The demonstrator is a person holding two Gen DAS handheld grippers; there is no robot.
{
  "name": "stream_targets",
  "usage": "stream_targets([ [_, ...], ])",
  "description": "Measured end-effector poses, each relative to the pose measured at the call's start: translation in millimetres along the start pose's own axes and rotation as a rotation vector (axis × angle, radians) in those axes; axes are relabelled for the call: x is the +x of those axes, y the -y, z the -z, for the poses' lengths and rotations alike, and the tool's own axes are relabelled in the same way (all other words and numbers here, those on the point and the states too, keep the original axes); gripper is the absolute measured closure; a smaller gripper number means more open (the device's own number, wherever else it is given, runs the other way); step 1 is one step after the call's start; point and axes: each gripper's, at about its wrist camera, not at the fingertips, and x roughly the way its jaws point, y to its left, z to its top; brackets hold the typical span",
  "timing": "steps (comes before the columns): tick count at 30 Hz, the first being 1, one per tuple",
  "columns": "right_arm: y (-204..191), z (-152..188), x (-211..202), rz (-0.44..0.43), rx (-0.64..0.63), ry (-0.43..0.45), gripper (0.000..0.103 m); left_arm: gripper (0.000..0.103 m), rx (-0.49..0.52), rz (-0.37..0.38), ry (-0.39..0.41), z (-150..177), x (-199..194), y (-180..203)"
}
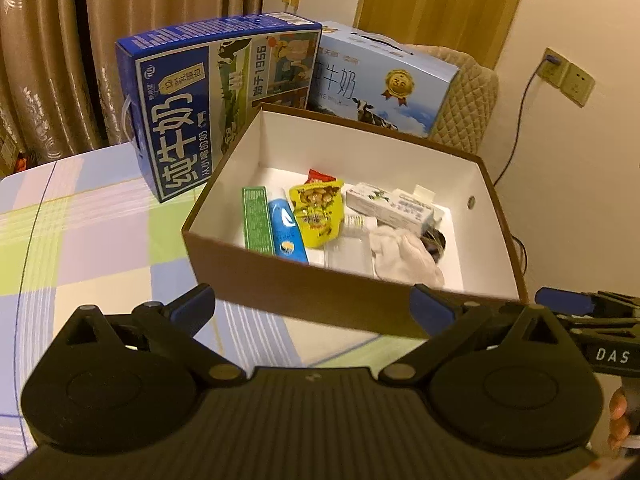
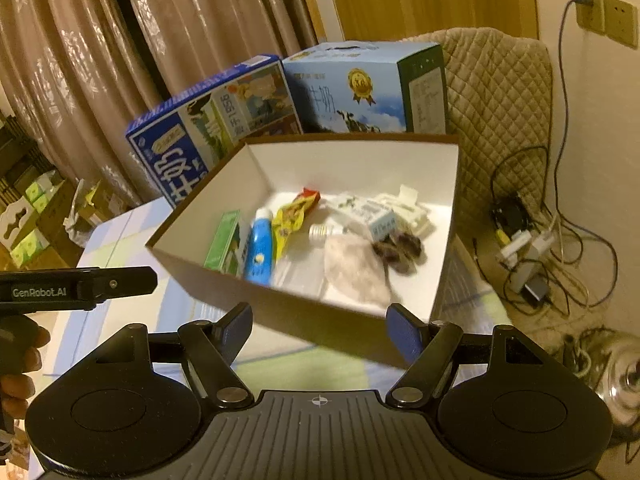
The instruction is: Organize objects
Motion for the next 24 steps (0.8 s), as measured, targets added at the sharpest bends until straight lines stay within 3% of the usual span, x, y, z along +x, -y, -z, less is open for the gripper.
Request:
stream_targets([
  [24, -63, 84, -74, 0.050, -0.027, -0.020, 0.032, 0.001, 0.033, -0.017, -0.038, 92, -96, -26],
])
